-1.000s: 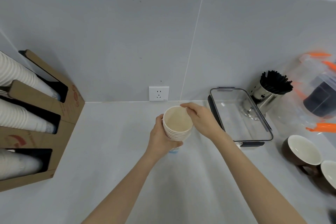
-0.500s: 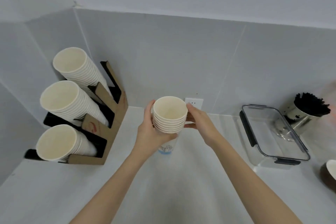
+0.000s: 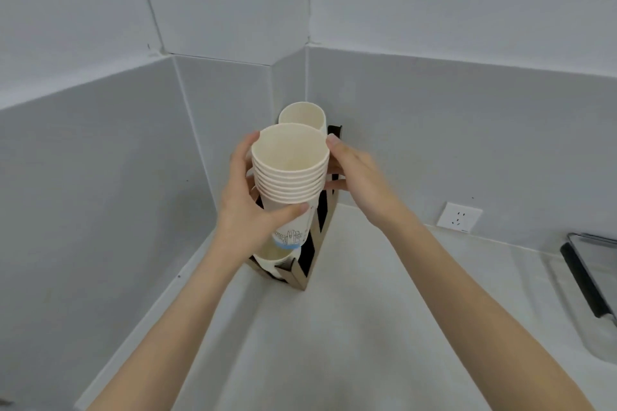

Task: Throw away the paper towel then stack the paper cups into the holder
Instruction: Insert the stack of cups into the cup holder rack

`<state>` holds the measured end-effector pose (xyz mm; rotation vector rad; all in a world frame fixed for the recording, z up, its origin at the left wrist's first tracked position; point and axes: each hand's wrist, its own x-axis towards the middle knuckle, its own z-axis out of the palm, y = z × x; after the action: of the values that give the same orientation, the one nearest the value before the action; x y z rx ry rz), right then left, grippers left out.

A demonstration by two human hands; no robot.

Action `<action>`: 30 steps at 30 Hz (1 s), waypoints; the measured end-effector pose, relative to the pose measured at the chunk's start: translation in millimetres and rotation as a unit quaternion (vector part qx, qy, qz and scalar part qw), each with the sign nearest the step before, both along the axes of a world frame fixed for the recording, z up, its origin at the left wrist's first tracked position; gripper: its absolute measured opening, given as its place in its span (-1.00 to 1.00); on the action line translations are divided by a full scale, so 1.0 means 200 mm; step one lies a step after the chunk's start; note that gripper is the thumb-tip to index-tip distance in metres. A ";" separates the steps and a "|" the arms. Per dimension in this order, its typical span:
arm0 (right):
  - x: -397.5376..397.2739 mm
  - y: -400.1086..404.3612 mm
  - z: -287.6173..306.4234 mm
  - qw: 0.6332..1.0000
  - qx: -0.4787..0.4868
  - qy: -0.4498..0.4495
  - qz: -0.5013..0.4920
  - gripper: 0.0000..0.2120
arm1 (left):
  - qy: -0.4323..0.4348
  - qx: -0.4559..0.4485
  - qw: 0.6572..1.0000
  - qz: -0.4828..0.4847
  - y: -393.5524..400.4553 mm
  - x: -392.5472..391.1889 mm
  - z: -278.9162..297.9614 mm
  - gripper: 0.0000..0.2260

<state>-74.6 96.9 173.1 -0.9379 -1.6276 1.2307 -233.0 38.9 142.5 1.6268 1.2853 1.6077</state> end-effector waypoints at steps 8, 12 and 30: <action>-0.18 -0.01 -0.18 0.999 -0.044 -0.019 -0.004 -0.69 | -0.011 -0.046 0.999 -0.002 0.03 -0.16 -0.23 -0.14; -0.20 -0.04 -0.29 0.999 -0.026 -0.009 -0.023 -0.78 | 0.015 -0.068 0.997 0.017 0.04 -0.18 -0.35 -0.11; -0.21 -0.13 -0.55 0.995 -0.027 -0.045 -0.082 -0.79 | 0.082 -0.139 0.984 0.081 0.02 -0.15 -0.50 -0.08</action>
<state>-116.7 70.6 62.5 -1.1517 -1.5587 1.1385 -263.4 42.4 43.2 1.5378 1.6828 1.3293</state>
